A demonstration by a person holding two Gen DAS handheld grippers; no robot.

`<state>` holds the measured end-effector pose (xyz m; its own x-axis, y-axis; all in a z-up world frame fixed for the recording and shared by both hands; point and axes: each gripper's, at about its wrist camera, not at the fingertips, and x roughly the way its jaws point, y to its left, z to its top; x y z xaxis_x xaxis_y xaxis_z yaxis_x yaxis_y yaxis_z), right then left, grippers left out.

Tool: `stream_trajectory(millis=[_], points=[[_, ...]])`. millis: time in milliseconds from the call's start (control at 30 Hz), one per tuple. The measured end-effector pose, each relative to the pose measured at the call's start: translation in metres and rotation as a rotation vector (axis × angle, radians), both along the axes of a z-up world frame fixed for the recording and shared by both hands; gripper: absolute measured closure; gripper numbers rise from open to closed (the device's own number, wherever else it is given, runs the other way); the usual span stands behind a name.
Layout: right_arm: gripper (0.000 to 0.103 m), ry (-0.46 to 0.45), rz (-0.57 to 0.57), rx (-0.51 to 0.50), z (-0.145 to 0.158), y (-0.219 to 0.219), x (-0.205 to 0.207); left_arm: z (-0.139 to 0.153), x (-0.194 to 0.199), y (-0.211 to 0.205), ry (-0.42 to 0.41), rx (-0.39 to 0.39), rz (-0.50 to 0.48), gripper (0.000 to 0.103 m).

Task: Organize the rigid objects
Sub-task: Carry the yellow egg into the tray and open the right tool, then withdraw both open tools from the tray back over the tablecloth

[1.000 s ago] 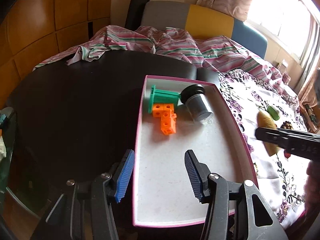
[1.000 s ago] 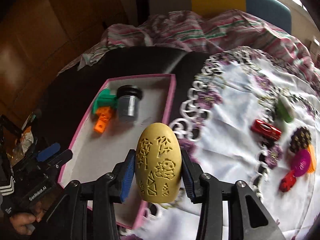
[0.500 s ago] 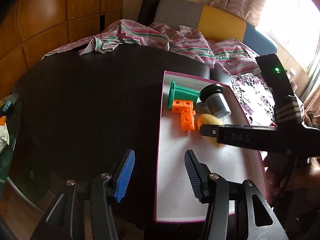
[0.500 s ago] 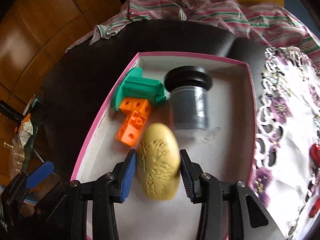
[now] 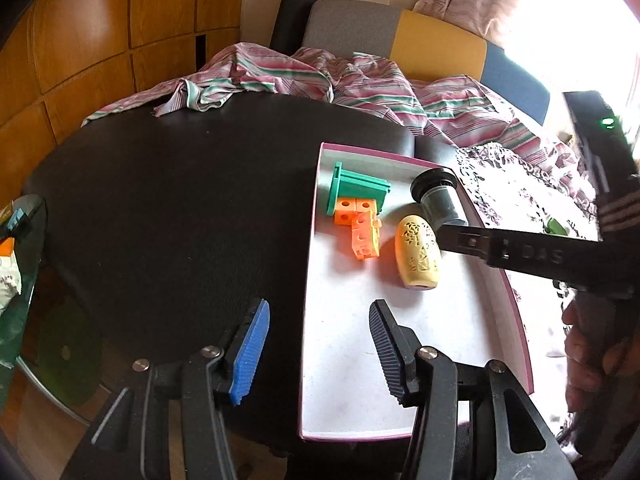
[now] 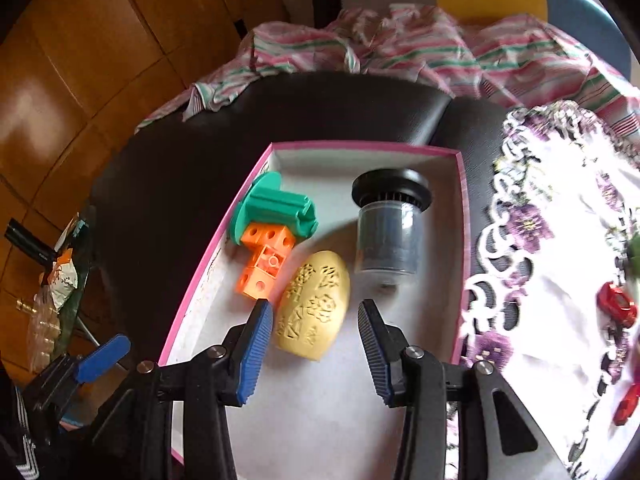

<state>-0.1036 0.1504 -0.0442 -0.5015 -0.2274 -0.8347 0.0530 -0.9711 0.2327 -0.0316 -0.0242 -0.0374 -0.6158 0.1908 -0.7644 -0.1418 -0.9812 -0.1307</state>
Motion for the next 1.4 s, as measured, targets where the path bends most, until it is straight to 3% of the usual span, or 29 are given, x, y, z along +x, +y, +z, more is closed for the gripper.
stream_trajectory(millis=[433,1000,1233,1400], points=[[0.058,0.086,-0.047,0.088,0.021,0.038,0.058,0.011,0.015,0.018,0.041,-0.015,-0.049,0.050],[0.058,0.029,-0.198,0.206,0.012,0.134,0.109,0.013,0.025,0.046,0.051,-0.052,-0.127,0.050],[0.058,0.043,-0.319,0.240,0.021,0.189,0.119,0.013,0.027,0.058,0.046,-0.068,-0.153,0.050],[0.058,0.087,-0.525,0.238,0.026,0.250,0.137,0.019,0.027,0.076,0.057,-0.082,-0.203,0.050]])
